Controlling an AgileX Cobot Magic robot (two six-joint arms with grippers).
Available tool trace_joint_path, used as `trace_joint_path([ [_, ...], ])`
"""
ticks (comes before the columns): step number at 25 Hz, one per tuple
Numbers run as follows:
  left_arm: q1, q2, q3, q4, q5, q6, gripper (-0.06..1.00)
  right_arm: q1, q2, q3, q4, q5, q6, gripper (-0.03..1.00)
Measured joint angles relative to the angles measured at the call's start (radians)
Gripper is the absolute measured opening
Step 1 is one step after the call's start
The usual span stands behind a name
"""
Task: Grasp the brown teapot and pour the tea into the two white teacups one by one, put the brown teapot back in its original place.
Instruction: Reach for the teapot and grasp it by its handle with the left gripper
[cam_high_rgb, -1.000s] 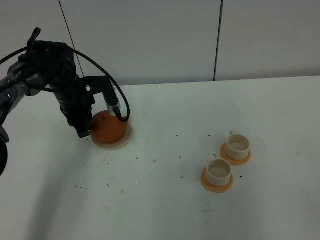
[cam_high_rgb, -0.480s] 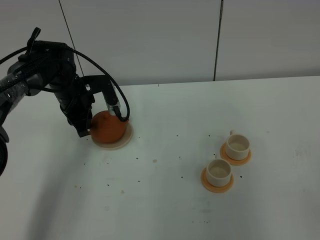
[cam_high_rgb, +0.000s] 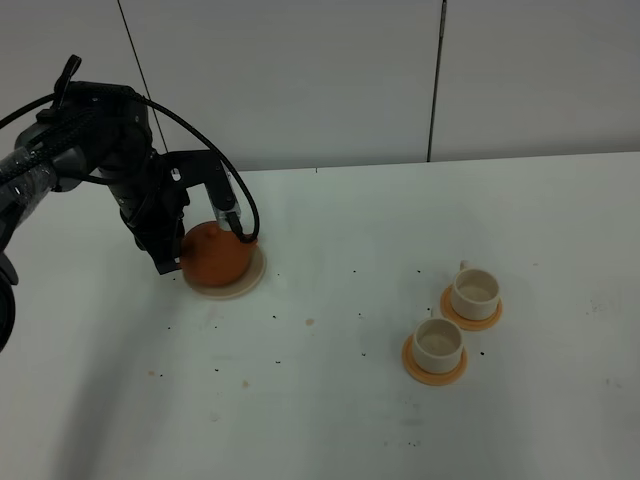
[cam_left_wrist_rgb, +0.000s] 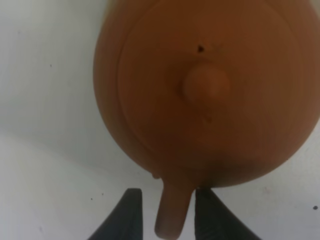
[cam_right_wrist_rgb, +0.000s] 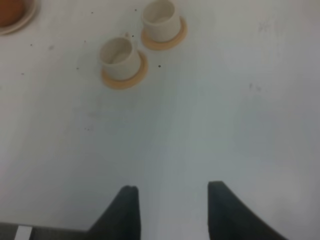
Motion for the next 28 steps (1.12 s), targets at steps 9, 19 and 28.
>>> trace_joint_path([
  [9,0.001,0.025,-0.001,0.015,-0.007,0.000,0.32,0.000,0.000,0.000,0.000,0.000,0.000,0.31],
  [19,-0.001,0.025,-0.019,-0.001,-0.008,0.003,0.32,0.000,0.000,0.000,0.000,0.000,0.000,0.31],
  [28,-0.006,0.025,-0.064,-0.020,0.029,0.003,0.32,0.000,0.000,0.000,0.000,0.000,0.000,0.31],
])
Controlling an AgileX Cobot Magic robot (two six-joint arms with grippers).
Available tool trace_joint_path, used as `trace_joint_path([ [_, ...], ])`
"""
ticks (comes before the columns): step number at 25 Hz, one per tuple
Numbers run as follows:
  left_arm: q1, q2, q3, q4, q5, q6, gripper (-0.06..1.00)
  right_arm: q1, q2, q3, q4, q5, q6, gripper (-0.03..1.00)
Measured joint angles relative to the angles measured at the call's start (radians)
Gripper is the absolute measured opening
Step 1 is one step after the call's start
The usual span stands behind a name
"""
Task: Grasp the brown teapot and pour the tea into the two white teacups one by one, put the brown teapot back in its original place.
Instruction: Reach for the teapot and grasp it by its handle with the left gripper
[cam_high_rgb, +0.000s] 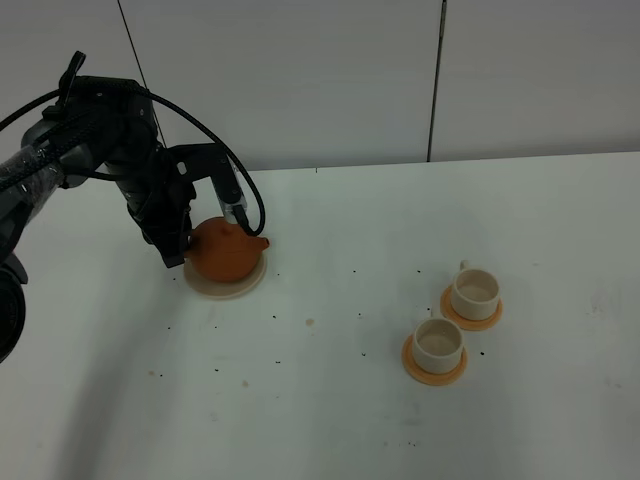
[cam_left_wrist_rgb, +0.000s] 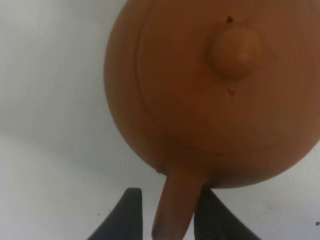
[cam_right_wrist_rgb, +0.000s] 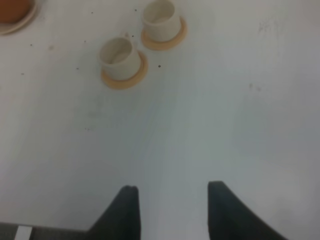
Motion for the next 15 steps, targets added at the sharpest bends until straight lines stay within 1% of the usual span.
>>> trace_joint_path([
  [8,-0.001,0.000,0.000,-0.001,0.046,0.000,0.32,0.000,0.000,0.000,0.000,0.000,0.000,0.31],
  [15,-0.001,0.000,0.000,0.000,0.046,0.000,0.32,0.000,0.000,0.000,0.000,0.000,0.000,0.31],
])
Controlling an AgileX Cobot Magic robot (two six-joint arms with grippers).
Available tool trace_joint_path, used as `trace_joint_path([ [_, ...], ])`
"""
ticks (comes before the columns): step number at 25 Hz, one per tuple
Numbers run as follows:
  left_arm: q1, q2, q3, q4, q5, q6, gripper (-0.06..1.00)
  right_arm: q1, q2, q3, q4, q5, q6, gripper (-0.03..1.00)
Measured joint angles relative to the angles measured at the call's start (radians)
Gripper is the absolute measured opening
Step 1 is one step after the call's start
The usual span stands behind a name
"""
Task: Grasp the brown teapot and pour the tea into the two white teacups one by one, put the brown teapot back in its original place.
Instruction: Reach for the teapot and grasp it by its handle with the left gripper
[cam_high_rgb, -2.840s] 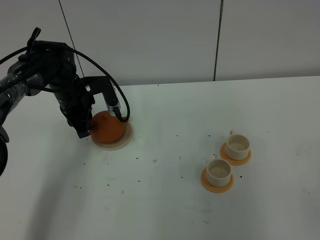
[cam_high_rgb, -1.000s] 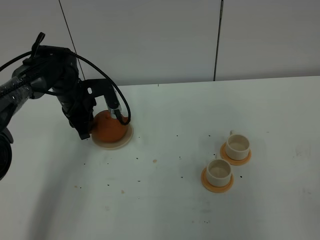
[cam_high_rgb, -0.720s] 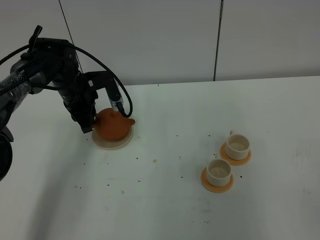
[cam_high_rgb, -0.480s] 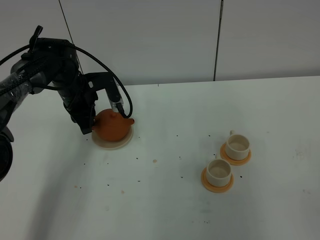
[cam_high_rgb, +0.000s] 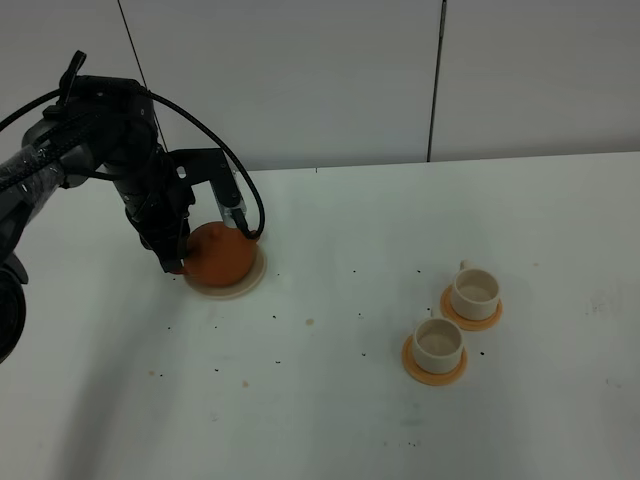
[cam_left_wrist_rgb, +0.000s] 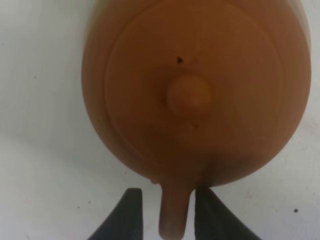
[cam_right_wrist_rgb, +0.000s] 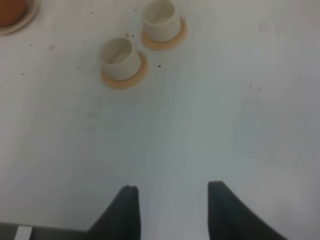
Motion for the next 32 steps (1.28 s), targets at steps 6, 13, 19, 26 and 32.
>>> trace_joint_path([
  [6,0.000,0.008,-0.004,0.000,0.000,0.000,0.32,0.000,0.000,0.000,0.000,0.000,0.000,0.31],
  [13,-0.001,0.022,-0.007,0.012,0.007,0.000,0.30,0.000,0.000,0.000,0.000,0.000,0.000,0.31],
  [19,-0.002,0.022,-0.007,0.012,0.011,0.001,0.24,0.000,0.000,0.000,0.000,0.000,0.000,0.31],
  [26,-0.002,0.022,-0.007,0.007,0.009,0.002,0.17,0.000,0.000,0.000,0.000,0.000,0.000,0.31],
  [32,-0.002,0.022,-0.007,0.006,0.007,0.008,0.17,0.000,0.000,0.000,0.000,0.000,0.000,0.31],
])
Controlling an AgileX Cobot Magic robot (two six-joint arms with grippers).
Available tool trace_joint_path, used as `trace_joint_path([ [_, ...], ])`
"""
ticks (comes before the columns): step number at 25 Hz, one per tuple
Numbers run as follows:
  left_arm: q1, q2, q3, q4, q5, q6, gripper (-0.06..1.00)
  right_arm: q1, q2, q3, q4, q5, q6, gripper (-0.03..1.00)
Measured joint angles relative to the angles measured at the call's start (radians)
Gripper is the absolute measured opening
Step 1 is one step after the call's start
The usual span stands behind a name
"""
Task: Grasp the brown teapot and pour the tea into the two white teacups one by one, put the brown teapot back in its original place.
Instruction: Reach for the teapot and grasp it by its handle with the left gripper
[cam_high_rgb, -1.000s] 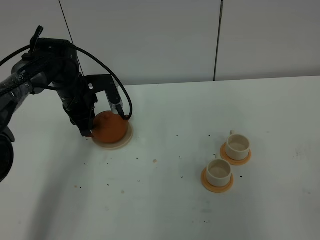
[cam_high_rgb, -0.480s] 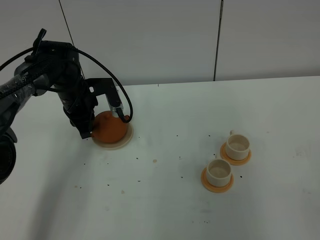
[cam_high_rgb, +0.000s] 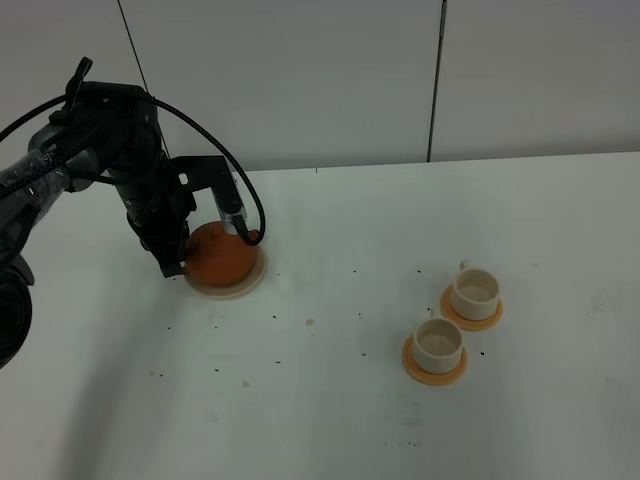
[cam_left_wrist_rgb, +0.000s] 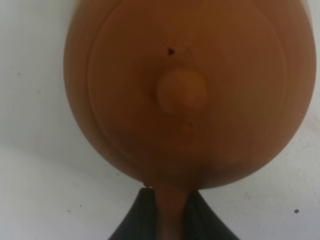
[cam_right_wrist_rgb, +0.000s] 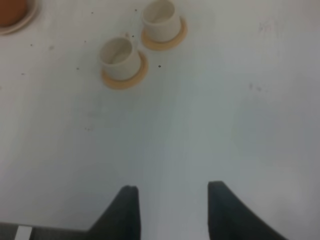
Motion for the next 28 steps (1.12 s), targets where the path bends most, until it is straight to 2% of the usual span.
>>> trace_joint_path([
  [20,0.000,-0.001,0.000,-0.005,0.005,0.000,0.17,0.000,0.000,0.000,0.000,0.000,0.000,0.31],
  [23,0.003,-0.011,0.000,-0.027,0.011,0.000,0.17,0.000,0.000,0.000,0.000,0.000,0.000,0.31],
  [28,0.024,-0.015,0.000,-0.109,0.012,0.009,0.17,0.000,0.000,0.000,0.001,0.000,0.000,0.31],
])
